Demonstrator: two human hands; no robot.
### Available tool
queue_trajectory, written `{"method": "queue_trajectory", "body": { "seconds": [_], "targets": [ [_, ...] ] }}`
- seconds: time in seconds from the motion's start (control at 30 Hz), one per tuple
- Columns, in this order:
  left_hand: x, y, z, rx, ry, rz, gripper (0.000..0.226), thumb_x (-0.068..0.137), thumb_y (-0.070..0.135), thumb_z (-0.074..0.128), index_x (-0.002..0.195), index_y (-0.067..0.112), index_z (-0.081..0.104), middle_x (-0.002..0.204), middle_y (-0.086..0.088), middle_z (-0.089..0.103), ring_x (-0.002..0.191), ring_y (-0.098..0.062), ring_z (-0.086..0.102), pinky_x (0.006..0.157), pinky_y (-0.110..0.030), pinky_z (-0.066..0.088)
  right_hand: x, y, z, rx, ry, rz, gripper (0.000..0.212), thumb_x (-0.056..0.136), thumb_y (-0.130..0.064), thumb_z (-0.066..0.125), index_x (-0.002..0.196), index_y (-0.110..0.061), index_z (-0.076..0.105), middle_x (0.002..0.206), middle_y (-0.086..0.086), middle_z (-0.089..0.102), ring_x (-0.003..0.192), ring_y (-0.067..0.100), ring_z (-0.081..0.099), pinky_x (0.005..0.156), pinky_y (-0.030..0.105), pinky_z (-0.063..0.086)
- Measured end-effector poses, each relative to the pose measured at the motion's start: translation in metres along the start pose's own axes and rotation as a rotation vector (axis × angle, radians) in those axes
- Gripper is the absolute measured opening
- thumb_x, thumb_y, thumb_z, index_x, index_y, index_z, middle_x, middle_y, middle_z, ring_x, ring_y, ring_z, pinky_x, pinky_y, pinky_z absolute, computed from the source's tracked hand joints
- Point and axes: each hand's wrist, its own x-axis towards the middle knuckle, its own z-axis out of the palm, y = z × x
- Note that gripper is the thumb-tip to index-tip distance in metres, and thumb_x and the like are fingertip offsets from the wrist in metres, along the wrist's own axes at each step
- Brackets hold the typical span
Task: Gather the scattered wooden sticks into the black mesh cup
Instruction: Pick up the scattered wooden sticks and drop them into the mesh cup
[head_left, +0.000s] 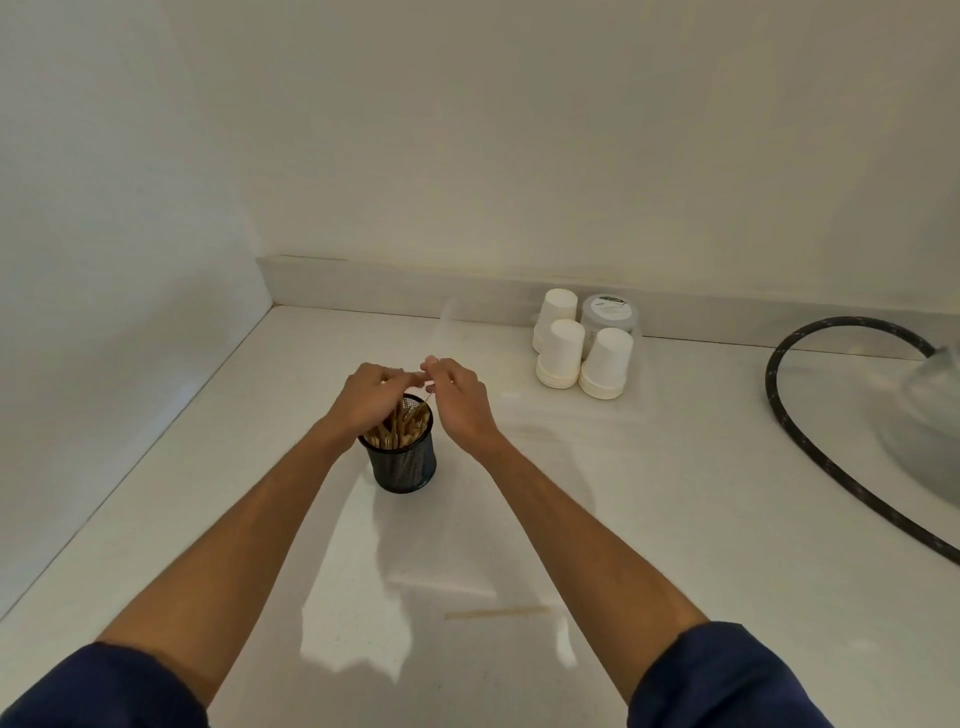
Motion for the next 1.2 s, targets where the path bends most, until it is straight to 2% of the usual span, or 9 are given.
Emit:
{"method": "queue_trajectory", "body": {
  "seconds": [0.17,0.4,0.53,0.6,0.73,0.8,0.87,0.97,1.2],
  "targets": [
    [0.004,0.014,-0.005,-0.110,0.148,0.065,0.039,0.097,0.052,0.044,0.103,0.024,0.070,0.099,0.010,0.069,0.096,-0.007,0.061,0.078,-0.021,0.038,-0.003,-0.009,0.016,-0.093,-0.021,-0.095,0.044,0.106,-0.035,0.027,0.138,-0.013,0.048,0.135,0.006,0.057,0.124,0.022,0.052,0.106,0.044,0.040],
    [0.009,0.003,0.005,0.029,0.005,-0.089,0.045,0.105,0.033,0.034,0.112,0.002,0.067,0.111,-0.015,0.068,0.106,-0.028,0.062,0.099,-0.040,0.045,-0.003,0.001,0.030,-0.400,-0.184,-0.066,0.045,0.104,-0.026,0.030,0.146,-0.011,0.034,0.145,0.010,0.046,0.130,0.028,0.046,0.107,0.050,0.037],
    [0.007,-0.001,0.005,0.041,0.048,-0.078,0.048,0.105,0.030,0.035,0.095,-0.003,0.068,0.099,-0.020,0.068,0.101,-0.034,0.063,0.083,-0.035,0.044,-0.007,0.000,0.022,-0.307,-0.130,-0.067,0.046,0.104,-0.027,0.029,0.149,-0.016,0.033,0.151,0.006,0.043,0.137,0.025,0.041,0.113,0.045,0.031],
    [0.005,-0.006,0.005,0.061,0.070,-0.088,0.043,0.105,0.026,0.036,0.097,-0.001,0.069,0.109,-0.017,0.068,0.110,-0.034,0.060,0.087,-0.033,0.041,-0.012,0.001,0.012,-0.164,-0.057,-0.057,0.044,0.104,-0.026,0.031,0.147,-0.018,0.037,0.149,0.004,0.045,0.135,0.021,0.042,0.114,0.041,0.032],
    [0.000,0.000,0.007,0.107,0.201,-0.009,0.031,0.102,0.025,0.041,0.095,0.006,0.065,0.107,-0.016,0.067,0.105,-0.031,0.059,0.085,-0.033,0.040,-0.029,0.001,-0.019,-0.082,0.005,-0.109,0.036,0.104,-0.026,0.039,0.137,-0.018,0.049,0.134,0.003,0.058,0.119,0.016,0.054,0.103,0.035,0.043],
    [-0.009,0.007,0.009,0.131,0.337,0.056,0.035,0.101,0.035,0.045,0.110,0.008,0.065,0.112,-0.011,0.068,0.107,-0.027,0.060,0.084,-0.030,0.039,-0.042,0.004,-0.038,-0.105,-0.001,-0.139,0.031,0.102,-0.024,0.045,0.130,-0.015,0.056,0.128,0.001,0.062,0.110,0.013,0.058,0.094,0.027,0.047],
    [-0.022,0.014,0.013,0.101,0.435,0.157,0.036,0.099,0.039,0.048,0.116,0.011,0.064,0.116,-0.004,0.066,0.108,-0.020,0.059,0.086,-0.028,0.041,-0.056,0.009,-0.057,-0.156,-0.020,-0.151,0.027,0.101,-0.024,0.050,0.124,-0.016,0.061,0.122,-0.002,0.065,0.103,0.009,0.060,0.083,0.017,0.045],
    [-0.046,0.025,0.022,0.026,0.499,0.325,0.027,0.096,0.032,0.055,0.113,0.014,0.065,0.112,0.001,0.066,0.103,-0.013,0.059,0.083,-0.027,0.047,-0.079,0.018,-0.084,-0.206,-0.032,-0.136,0.022,0.098,-0.026,0.055,0.115,-0.019,0.066,0.113,-0.007,0.068,0.097,0.007,0.063,0.078,0.017,0.043],
    [-0.124,0.009,0.081,0.208,0.186,0.428,0.014,0.092,0.022,0.062,0.094,0.012,0.072,0.090,0.003,0.065,0.086,-0.020,0.060,0.078,-0.036,0.048,-0.151,0.049,-0.148,-0.358,-0.080,-0.072,0.015,0.093,-0.031,0.061,0.106,-0.029,0.068,0.098,-0.020,0.067,0.089,-0.004,0.063,0.072,0.010,0.041]
  ]
}}
